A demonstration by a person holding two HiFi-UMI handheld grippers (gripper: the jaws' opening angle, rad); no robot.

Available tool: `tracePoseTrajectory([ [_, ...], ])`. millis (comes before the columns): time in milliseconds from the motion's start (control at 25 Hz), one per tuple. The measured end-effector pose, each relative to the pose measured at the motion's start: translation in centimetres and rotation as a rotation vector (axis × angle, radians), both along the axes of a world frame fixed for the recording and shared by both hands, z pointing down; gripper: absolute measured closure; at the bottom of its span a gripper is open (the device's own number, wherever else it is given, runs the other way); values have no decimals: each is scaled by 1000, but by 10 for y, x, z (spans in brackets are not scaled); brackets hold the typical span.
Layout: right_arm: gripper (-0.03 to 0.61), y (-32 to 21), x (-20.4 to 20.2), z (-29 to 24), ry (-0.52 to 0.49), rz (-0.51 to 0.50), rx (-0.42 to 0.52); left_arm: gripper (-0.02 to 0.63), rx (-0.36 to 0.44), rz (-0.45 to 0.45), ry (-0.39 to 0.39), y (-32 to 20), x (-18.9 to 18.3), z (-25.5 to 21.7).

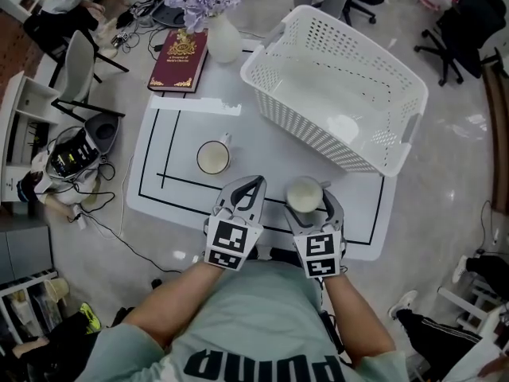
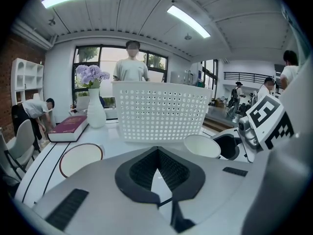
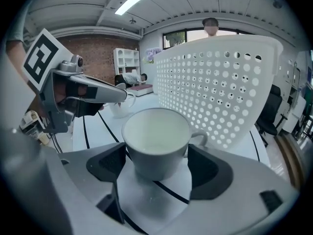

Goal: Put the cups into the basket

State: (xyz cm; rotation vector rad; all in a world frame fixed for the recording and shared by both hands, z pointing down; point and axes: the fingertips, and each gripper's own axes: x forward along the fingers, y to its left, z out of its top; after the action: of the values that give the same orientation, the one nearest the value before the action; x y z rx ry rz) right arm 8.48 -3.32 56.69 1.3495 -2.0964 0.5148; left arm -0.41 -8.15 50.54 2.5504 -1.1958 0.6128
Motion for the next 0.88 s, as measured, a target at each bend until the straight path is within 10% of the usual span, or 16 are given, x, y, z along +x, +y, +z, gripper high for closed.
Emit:
tracePoseTrajectory([
  [880, 206, -9, 4, -9, 0, 6, 110, 610, 8, -9, -6, -5, -9, -7],
])
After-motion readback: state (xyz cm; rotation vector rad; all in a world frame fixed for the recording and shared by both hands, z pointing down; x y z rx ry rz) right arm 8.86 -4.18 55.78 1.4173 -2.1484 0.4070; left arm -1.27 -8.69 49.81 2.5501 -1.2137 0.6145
